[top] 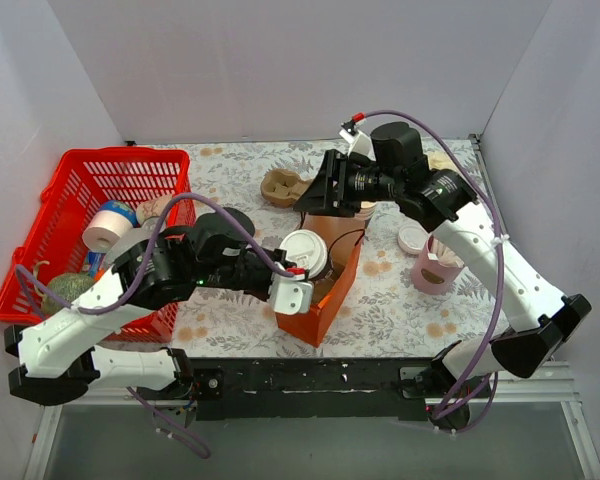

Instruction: Pack the takeout coffee

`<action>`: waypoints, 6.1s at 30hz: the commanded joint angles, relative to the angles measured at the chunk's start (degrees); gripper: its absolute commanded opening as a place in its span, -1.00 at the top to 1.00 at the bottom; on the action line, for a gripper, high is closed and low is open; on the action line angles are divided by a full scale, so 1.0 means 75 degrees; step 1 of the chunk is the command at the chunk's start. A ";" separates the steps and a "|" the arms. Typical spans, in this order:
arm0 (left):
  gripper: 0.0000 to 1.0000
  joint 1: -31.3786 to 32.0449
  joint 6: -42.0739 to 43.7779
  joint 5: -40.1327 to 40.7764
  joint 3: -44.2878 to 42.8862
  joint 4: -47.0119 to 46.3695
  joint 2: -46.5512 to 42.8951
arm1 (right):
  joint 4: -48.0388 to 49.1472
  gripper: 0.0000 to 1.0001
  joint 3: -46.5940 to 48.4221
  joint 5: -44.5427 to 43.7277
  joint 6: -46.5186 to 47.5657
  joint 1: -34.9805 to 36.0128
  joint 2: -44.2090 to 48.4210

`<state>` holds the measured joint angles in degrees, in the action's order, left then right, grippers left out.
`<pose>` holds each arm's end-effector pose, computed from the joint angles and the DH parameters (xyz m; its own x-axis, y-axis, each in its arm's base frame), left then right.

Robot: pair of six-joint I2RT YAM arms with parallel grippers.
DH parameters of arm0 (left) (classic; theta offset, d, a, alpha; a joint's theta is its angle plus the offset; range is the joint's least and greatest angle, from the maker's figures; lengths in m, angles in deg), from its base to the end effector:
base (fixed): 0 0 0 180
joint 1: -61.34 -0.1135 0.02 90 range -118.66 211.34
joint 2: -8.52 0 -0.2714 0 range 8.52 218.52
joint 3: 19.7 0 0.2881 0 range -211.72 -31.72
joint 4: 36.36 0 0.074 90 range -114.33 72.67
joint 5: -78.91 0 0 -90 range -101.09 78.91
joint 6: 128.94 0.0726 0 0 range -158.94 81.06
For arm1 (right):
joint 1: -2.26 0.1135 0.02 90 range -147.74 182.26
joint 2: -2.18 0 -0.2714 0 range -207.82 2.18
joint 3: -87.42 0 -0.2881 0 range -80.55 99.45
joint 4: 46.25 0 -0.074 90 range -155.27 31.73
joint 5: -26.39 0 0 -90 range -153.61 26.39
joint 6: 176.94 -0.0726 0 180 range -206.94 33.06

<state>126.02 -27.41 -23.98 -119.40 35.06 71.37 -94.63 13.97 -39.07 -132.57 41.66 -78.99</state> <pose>0.0905 -0.2292 0.4456 -0.0459 0.5527 -0.8321 0.9889 0.1433 0.0406 0.2649 0.2566 0.4504 -0.8351 0.1556 -0.5277 -0.3945 0.4991 0.7715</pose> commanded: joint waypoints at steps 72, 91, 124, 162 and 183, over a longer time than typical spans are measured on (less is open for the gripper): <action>1.00 0.0024 0.0572 -0.0497 -0.0837 0.0401 0.2108 | 0.0300 0.97 -0.0896 0.0068 0.1035 -0.0647 0.1178; 1.00 0.0024 0.0186 0.0462 -0.0311 -0.0792 0.2284 | 0.0969 0.61 -0.1610 0.0034 0.0564 -0.0647 0.1341; 1.00 -0.0889 0.0361 -0.0728 -0.0144 -0.0643 0.2858 | -0.2125 -0.96 -0.0415 -0.7044 0.1935 -0.0730 0.3298; 1.00 -0.1406 0.0759 -0.1680 -0.1540 0.0154 0.4417 | -0.0435 -0.86 -0.1998 -0.2932 0.3365 -0.0730 0.3405; 1.00 -0.1722 0.0631 -0.1810 -0.1657 -0.0138 0.4241 | -0.3190 -0.59 -0.1845 -0.3060 0.3622 -0.0741 0.3861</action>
<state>113.52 -22.10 -36.02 -128.99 35.11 103.91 -113.76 -0.81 -63.16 -107.23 35.82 -50.64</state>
